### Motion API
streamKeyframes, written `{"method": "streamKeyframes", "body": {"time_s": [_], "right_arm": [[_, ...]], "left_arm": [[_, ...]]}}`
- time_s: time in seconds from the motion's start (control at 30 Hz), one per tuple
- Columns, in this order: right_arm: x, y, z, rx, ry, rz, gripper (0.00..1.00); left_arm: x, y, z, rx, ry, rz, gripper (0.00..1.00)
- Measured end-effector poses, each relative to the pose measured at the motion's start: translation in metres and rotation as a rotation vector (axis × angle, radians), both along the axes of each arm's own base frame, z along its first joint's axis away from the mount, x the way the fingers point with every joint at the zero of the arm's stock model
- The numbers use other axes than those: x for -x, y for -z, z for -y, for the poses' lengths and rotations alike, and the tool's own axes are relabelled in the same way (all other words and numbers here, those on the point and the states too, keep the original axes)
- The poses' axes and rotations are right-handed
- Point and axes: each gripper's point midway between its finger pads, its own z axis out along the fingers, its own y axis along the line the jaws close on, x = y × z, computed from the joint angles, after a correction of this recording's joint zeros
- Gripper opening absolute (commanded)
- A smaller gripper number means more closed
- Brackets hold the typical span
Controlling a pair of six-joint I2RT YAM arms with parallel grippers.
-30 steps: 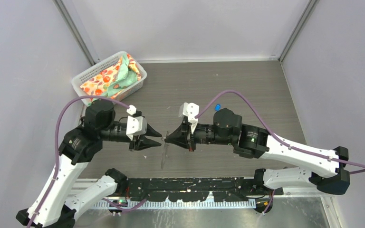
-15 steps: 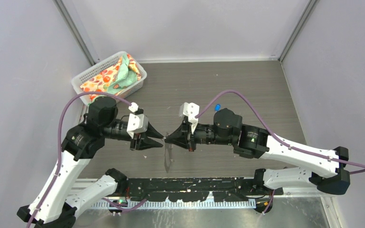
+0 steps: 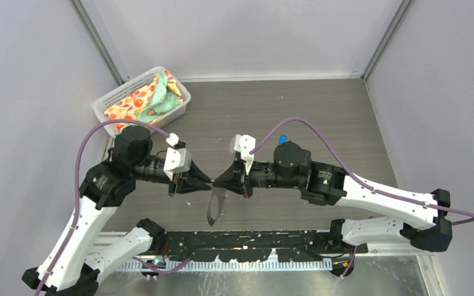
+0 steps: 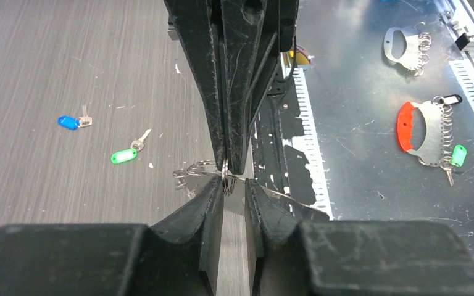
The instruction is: Put the keys on the keyring
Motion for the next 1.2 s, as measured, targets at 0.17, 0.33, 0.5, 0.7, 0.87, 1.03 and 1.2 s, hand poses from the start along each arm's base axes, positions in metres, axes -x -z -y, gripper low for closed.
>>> {"method": "streamKeyframes", "body": {"time_s": [0.17, 0.33, 0.5, 0.7, 0.87, 1.03, 1.2], "right_arm": [[0.000, 0.000, 0.000, -0.001, 0.000, -0.001, 0.01], [0.000, 0.000, 0.000, -0.002, 0.000, -0.004, 0.01], [0.000, -0.003, -0.001, -0.012, -0.001, -0.006, 0.01], [0.001, -0.010, -0.003, -0.042, -0.003, -0.013, 0.01], [0.002, -0.014, -0.004, -0.058, -0.009, -0.016, 0.01], [0.002, -0.014, -0.004, -0.060, -0.009, -0.017, 0.01], [0.002, -0.016, -0.005, -0.078, -0.010, -0.018, 0.01]], "left_arm": [[0.002, 0.001, -0.002, 0.000, -0.006, 0.012, 0.32], [0.004, 0.004, -0.005, -0.015, 0.000, 0.022, 0.32], [0.003, 0.004, -0.006, -0.019, -0.004, 0.038, 0.25], [-0.003, 0.008, -0.005, -0.012, -0.040, 0.036, 0.17], [-0.005, 0.004, -0.003, 0.008, -0.056, 0.027, 0.19], [-0.004, -0.003, -0.003, 0.029, -0.063, 0.027, 0.18], [-0.001, -0.007, -0.004, 0.047, -0.068, 0.031, 0.07]]}}
